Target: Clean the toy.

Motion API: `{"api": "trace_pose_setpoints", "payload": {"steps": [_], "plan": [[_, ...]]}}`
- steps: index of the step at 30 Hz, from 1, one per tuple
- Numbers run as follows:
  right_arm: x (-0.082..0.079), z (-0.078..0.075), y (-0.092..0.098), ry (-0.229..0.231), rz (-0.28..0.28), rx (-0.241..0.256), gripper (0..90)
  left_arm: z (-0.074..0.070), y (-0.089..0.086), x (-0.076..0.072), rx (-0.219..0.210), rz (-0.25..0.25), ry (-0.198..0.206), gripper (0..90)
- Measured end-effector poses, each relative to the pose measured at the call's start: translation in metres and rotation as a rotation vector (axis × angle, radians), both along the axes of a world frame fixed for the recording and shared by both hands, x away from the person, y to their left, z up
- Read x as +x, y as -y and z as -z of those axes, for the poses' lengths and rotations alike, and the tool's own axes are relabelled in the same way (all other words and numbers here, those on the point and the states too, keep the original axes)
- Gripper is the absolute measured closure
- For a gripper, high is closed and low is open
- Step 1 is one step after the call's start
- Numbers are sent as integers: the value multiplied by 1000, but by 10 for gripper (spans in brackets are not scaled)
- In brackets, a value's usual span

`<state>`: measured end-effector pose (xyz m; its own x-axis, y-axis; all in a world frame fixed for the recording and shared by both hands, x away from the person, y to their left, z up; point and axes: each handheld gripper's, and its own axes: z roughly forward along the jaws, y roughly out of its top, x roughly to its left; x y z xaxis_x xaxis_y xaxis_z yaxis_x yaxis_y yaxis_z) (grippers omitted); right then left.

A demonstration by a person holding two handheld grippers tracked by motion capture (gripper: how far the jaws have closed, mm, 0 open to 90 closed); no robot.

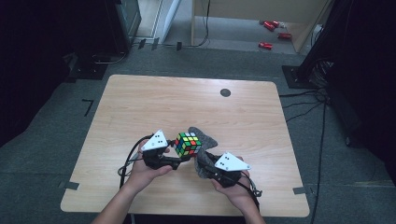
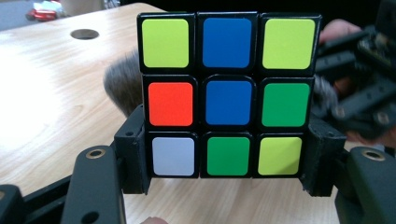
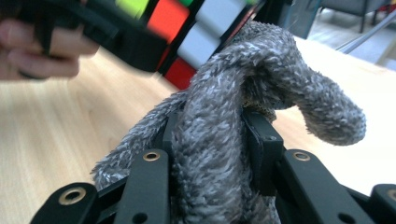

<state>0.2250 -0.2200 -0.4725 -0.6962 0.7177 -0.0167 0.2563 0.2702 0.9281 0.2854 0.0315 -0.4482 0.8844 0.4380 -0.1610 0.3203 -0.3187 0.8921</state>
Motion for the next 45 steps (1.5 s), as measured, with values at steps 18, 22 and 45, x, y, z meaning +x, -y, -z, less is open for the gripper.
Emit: {"api": "trace_pose_setpoints", "payload": {"steps": [18, 22, 45], "plan": [[-1, 3, -3, 1, -3, -3, 668, 2, 2, -3, 20, -42, 15, 349], [-2, 5, -3, -4, -1, -3, 669, 3, 3, -2, 36, -47, 18, 349], [-4, 8, -12, -7, -59, -42, 674, 3, 1, -1, 34, -70, 2, 349]]}}
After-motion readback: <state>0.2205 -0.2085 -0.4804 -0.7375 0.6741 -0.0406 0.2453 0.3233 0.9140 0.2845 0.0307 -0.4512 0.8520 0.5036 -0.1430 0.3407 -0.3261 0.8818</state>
